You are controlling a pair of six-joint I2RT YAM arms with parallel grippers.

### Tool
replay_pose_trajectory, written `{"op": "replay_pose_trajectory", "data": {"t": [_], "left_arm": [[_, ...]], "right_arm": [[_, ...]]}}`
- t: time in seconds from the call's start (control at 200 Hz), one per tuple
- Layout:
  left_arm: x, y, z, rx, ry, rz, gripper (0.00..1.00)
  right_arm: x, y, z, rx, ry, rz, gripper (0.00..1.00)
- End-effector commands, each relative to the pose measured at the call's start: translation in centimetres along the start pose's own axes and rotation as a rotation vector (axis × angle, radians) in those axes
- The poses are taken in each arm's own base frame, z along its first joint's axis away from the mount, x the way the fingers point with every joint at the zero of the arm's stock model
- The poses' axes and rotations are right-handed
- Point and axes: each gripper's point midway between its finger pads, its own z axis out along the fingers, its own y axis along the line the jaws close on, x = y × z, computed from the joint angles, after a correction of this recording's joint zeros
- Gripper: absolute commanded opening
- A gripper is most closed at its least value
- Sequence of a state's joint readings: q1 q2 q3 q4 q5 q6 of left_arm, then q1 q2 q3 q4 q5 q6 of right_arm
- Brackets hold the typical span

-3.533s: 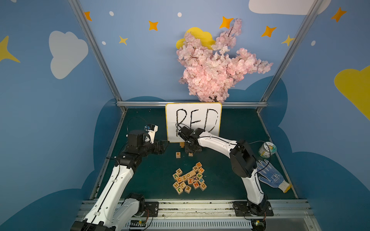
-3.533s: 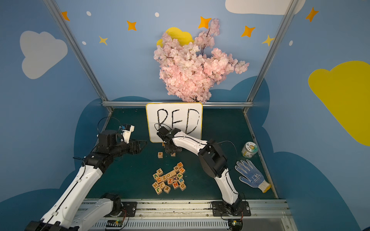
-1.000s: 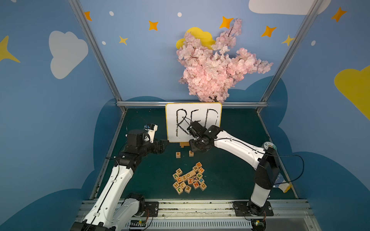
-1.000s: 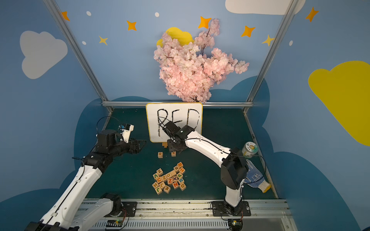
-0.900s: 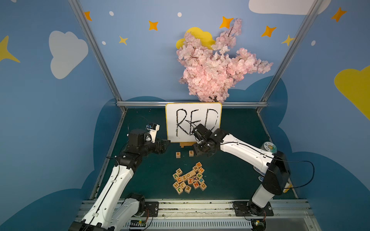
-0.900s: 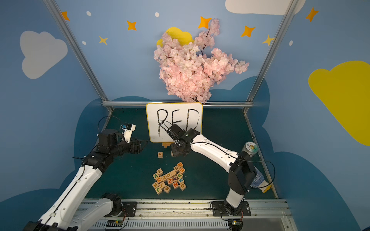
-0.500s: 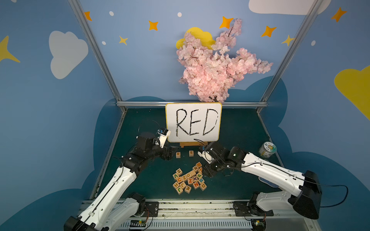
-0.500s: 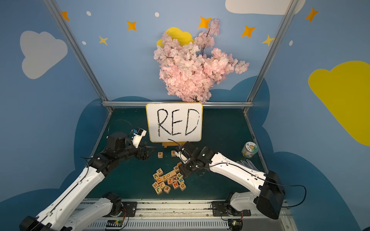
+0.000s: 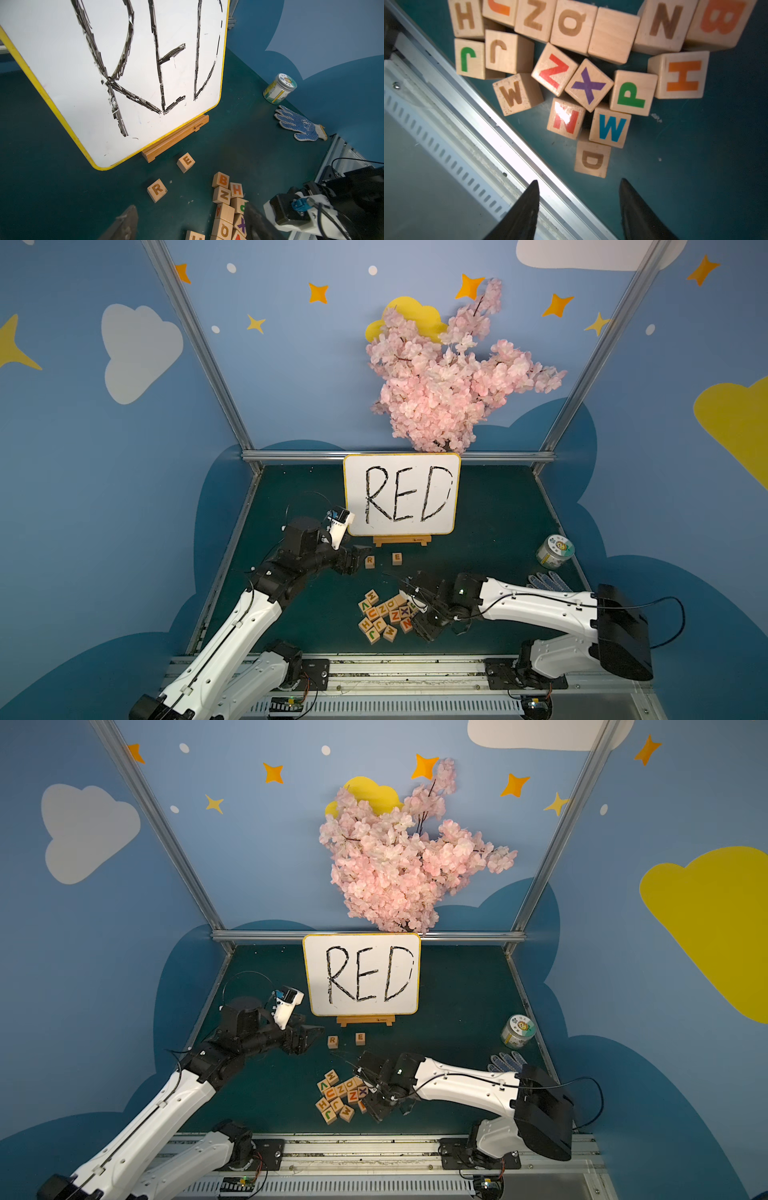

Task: Assemble the uppercase word "red" with letter blocks
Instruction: Pick up the letter block from the center of the board.

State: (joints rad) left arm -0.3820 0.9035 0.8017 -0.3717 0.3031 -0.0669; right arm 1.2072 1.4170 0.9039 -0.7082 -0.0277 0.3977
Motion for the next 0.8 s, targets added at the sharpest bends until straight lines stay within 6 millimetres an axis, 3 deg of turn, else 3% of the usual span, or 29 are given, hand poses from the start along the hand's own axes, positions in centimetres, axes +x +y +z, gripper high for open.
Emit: {"op": "replay_pose_trajectory", "data": {"t": [0.0, 0.451, 0.796], "left_arm": [[0.0, 0.0, 0.0, -0.004, -0.006, 0.02, 0.79], [0.1, 0.2, 0.1, -0.011, 0.0, 0.02, 0.79], [0.1, 0.3, 0.1, -0.019, 0.0, 0.02, 0.79]], "right_arm": [[-0.1, -1.0, 0.8, 0.059, -0.001, 0.035, 0.61], [0.1, -0.8, 3.0, 0.062, 0.056, 0.035, 0.61], [0.5, -1.7, 4.1, 0.121, 0.11, 0.045, 0.53]]}}
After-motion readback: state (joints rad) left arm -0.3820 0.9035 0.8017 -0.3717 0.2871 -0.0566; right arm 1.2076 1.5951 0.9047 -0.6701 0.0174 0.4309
